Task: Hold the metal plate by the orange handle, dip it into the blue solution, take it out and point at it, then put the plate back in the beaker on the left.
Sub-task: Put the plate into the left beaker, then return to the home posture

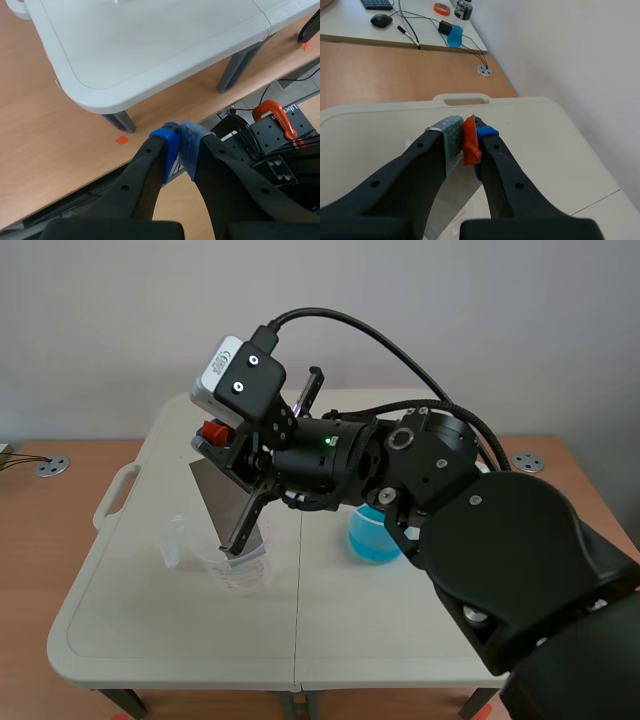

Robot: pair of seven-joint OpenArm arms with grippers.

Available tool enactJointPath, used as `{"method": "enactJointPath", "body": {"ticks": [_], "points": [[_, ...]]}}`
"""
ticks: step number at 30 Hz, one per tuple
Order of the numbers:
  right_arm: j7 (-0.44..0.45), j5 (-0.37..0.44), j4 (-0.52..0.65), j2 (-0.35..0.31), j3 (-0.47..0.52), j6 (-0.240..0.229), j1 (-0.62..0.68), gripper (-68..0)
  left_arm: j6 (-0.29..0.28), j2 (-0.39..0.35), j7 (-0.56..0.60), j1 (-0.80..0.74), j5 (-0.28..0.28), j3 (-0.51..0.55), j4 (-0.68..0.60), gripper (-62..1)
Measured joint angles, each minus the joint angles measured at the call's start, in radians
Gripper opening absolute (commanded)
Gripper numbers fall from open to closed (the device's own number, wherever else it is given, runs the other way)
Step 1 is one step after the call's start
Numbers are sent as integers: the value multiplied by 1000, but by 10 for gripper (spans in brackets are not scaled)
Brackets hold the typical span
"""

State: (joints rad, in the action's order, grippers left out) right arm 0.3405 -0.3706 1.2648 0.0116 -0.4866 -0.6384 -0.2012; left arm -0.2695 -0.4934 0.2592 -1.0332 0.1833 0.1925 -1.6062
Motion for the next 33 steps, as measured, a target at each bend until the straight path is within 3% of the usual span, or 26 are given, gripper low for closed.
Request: {"method": "enactJointPath", "body": {"ticks": [8, 16, 24, 29, 33], "points": [[23, 0, -68, 0, 0, 41, 0, -662, 0, 0, 0, 0, 0, 0, 0, -594], [37, 0, -93, 0, 0, 45, 0, -649, 0, 0, 0, 0, 0, 0, 0, -594], [31, 0, -93, 0, 0, 44, 0, -422, 0, 0, 0, 0, 0, 0, 0, -594], [29, 0, -93, 0, 0, 44, 0, -242, 0, 0, 0, 0, 0, 0, 0, -594], [29, 0, -93, 0, 0, 44, 0, -154, 0, 0, 0, 0, 0, 0, 0, -594]]}}
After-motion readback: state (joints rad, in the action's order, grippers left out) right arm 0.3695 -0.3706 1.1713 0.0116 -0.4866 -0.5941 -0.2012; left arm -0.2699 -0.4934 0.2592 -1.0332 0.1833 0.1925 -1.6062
